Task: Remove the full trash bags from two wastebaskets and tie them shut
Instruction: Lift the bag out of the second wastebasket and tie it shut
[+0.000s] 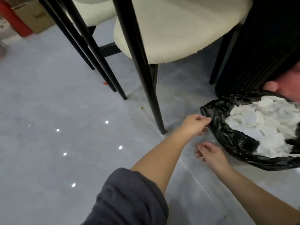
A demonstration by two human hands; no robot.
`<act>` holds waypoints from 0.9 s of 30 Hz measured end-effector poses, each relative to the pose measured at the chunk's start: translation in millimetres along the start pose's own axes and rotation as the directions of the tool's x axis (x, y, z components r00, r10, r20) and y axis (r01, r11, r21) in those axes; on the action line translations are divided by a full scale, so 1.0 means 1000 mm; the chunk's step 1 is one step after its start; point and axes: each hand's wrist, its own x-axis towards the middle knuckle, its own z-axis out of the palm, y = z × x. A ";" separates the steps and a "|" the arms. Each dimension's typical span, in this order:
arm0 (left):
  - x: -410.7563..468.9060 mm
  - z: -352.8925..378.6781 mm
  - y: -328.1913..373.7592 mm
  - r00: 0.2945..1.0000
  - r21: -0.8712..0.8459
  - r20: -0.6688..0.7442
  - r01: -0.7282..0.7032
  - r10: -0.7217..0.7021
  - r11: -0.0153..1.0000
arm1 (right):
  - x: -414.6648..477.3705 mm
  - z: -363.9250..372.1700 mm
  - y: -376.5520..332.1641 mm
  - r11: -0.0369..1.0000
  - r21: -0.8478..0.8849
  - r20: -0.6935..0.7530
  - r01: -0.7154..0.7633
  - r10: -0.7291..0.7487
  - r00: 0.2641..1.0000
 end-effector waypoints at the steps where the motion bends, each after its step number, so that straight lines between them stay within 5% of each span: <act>1: 0.006 0.007 0.002 1.000 0.009 0.014 0.001 -0.002 1.000 | 0.004 0.000 0.003 1.000 0.010 0.010 0.002 -0.002 1.000; 10: 0.015 0.026 -0.006 0.999 -0.044 -0.025 0.040 -0.042 0.998 | 0.018 -0.003 0.003 0.994 0.054 0.075 -0.094 0.090 0.993; 18: -0.009 -0.018 -0.022 0.988 -0.063 -0.131 0.075 -0.083 0.995 | 0.000 0.025 -0.011 0.976 0.088 0.366 -0.198 0.154 0.918; 27: -0.021 -0.053 -0.042 0.955 -0.044 -0.215 0.197 -0.202 0.979 | -0.010 0.011 0.016 0.976 0.024 0.446 -0.218 0.185 0.876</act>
